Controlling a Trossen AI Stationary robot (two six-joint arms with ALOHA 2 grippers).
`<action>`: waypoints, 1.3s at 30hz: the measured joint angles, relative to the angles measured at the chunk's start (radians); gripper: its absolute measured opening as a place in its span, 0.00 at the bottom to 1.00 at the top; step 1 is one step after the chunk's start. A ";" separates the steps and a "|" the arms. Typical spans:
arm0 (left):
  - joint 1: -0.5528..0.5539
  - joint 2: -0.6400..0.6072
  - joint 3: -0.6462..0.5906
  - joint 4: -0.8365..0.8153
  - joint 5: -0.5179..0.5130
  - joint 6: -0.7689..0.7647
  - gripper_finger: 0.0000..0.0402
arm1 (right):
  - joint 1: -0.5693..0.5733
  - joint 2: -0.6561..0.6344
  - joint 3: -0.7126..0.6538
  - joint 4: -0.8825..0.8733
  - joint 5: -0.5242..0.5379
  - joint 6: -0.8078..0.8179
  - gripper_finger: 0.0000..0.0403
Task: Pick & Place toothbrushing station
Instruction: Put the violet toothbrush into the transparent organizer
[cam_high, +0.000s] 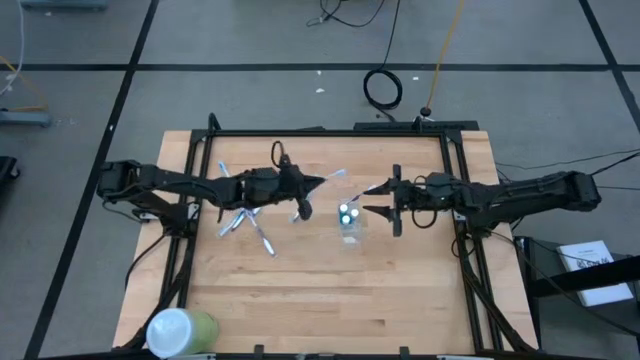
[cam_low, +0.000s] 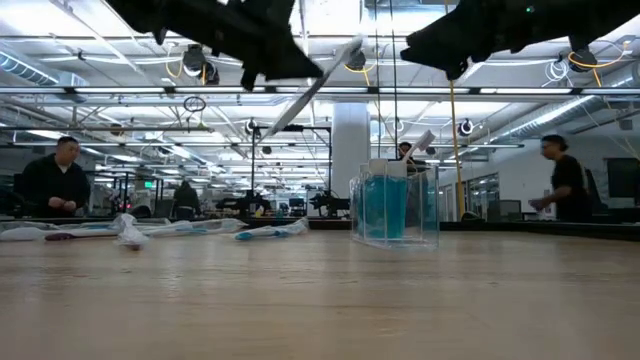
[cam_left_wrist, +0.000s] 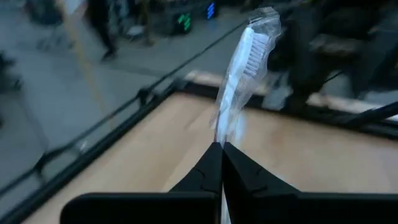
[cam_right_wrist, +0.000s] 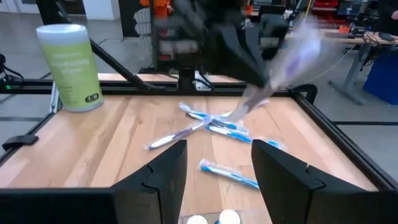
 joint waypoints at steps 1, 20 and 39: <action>-0.008 0.001 0.000 0.029 0.012 0.021 0.01 | -0.001 0.019 0.000 0.018 0.000 -0.004 0.42; -0.065 0.001 0.000 0.184 0.120 0.125 0.00 | -0.013 0.338 0.001 0.733 -0.057 -0.018 0.55; -0.052 0.131 0.001 0.383 0.199 0.080 0.00 | -0.036 0.383 0.001 0.766 -0.061 -0.008 0.41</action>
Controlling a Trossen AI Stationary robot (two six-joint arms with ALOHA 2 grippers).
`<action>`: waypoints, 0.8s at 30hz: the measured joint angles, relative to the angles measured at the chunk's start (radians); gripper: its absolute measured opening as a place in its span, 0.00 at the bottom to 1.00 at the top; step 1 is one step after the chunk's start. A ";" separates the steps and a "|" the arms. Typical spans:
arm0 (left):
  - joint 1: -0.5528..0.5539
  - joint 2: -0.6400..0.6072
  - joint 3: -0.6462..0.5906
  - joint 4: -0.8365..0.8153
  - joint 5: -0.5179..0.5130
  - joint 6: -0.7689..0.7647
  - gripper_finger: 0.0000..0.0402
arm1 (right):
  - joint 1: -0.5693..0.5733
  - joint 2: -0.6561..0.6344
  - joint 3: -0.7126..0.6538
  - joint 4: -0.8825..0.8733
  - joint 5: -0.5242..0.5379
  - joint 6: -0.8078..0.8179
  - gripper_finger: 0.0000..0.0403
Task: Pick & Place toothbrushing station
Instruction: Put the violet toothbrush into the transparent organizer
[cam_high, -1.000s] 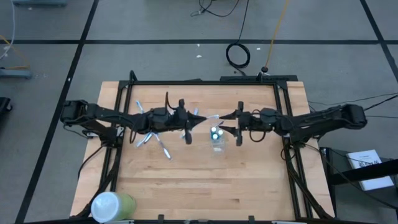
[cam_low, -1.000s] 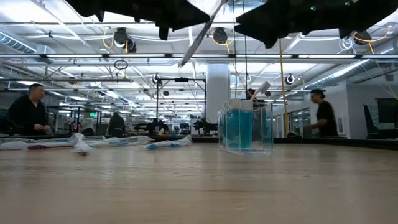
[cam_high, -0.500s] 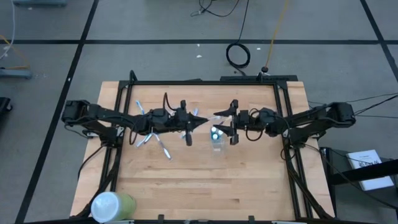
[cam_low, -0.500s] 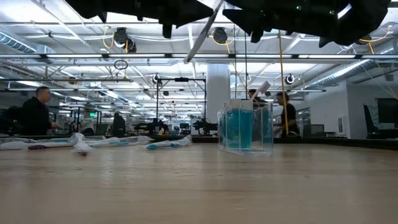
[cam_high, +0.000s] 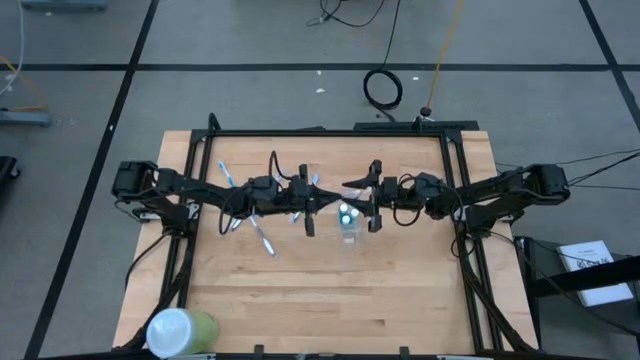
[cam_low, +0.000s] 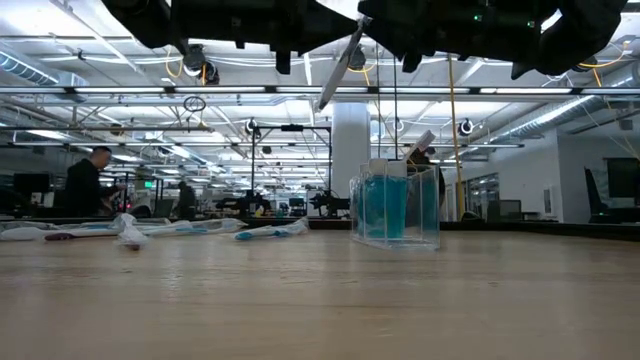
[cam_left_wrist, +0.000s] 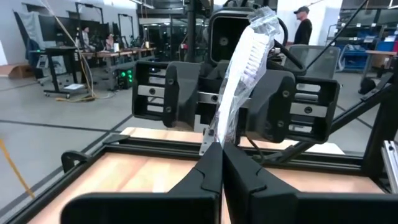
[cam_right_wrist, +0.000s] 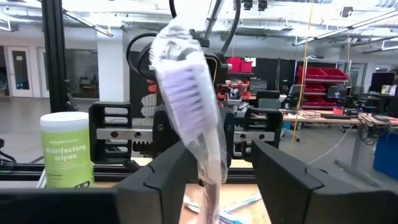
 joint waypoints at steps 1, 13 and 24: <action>0.001 0.000 0.000 0.000 0.000 -0.001 0.00 | 0.000 0.000 0.000 0.000 0.000 -0.008 0.39; 0.003 0.000 0.000 -0.010 0.004 -0.029 0.00 | 0.004 0.000 0.000 0.028 -0.048 -0.013 0.09; -0.003 0.000 0.000 -0.020 -0.008 -0.054 0.07 | 0.004 0.000 0.000 0.008 -0.043 -0.016 0.03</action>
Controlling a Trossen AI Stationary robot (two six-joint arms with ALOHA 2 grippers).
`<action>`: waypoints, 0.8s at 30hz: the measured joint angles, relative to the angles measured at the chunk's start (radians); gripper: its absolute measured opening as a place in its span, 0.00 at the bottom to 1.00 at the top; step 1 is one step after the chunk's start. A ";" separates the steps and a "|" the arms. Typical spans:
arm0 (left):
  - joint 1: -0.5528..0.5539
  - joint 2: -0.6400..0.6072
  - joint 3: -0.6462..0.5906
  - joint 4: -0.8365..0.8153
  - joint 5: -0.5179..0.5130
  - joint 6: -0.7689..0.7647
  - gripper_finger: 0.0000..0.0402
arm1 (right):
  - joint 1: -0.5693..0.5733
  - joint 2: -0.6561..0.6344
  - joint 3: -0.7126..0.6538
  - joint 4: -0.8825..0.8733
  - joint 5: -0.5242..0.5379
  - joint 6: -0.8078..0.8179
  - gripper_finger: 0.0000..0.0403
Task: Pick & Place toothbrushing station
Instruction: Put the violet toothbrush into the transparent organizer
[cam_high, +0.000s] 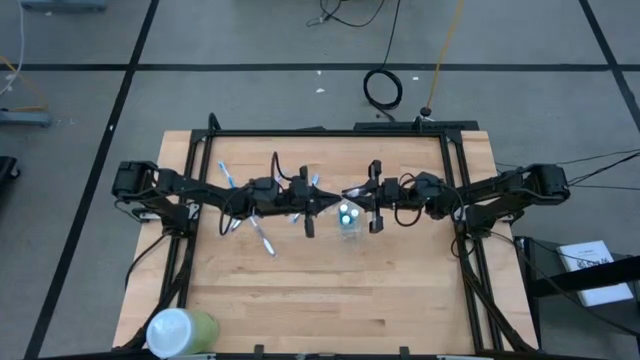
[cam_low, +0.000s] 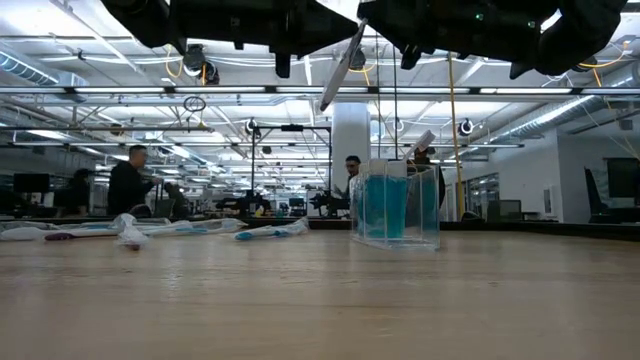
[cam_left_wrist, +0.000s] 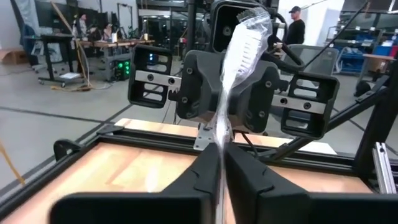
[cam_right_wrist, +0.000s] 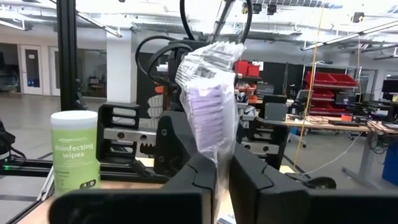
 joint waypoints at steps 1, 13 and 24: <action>-0.004 0.000 0.000 0.000 -0.012 -0.007 0.10 | 0.000 0.000 0.000 -0.003 0.000 0.000 0.02; -0.072 -0.154 0.000 -0.224 -0.214 0.075 0.56 | -0.026 -0.067 -0.006 -0.127 0.000 0.023 0.03; -0.095 -0.262 0.000 -0.534 -0.433 -0.021 0.62 | -0.105 -0.158 -0.107 -0.163 0.178 0.058 0.03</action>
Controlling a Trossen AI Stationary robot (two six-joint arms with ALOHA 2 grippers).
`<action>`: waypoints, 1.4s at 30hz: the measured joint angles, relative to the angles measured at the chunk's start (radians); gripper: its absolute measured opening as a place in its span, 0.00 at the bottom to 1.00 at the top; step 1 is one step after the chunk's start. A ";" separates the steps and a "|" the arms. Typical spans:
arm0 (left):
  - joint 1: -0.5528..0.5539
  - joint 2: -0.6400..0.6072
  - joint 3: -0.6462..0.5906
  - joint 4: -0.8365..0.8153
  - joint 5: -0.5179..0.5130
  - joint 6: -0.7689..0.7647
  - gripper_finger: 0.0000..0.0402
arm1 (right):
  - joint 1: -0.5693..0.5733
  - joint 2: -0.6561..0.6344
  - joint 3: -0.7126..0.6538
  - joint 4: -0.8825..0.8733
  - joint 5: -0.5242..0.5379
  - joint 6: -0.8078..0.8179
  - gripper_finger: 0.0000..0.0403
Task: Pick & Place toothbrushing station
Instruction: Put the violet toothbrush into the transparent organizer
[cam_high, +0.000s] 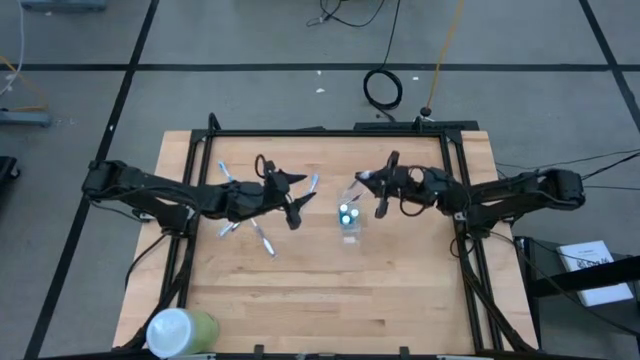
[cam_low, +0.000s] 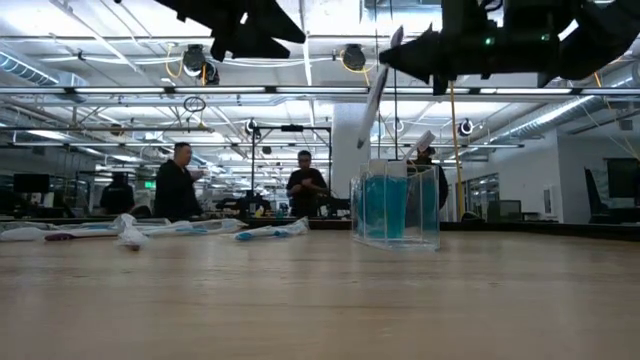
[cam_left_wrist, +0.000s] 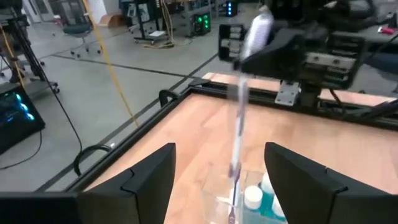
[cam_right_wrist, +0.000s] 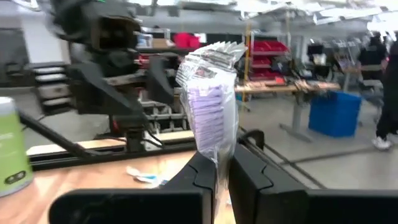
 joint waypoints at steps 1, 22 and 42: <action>0.001 0.009 0.000 0.009 -0.002 -0.002 0.61 | -0.010 0.008 -0.002 0.003 0.000 0.015 0.03; 0.052 0.134 -0.001 0.041 -0.016 -0.066 0.57 | -0.025 0.259 -0.009 0.002 -0.001 0.081 0.03; 0.052 0.134 -0.001 0.041 -0.015 -0.064 0.57 | -0.028 0.285 -0.009 0.033 0.002 0.041 0.22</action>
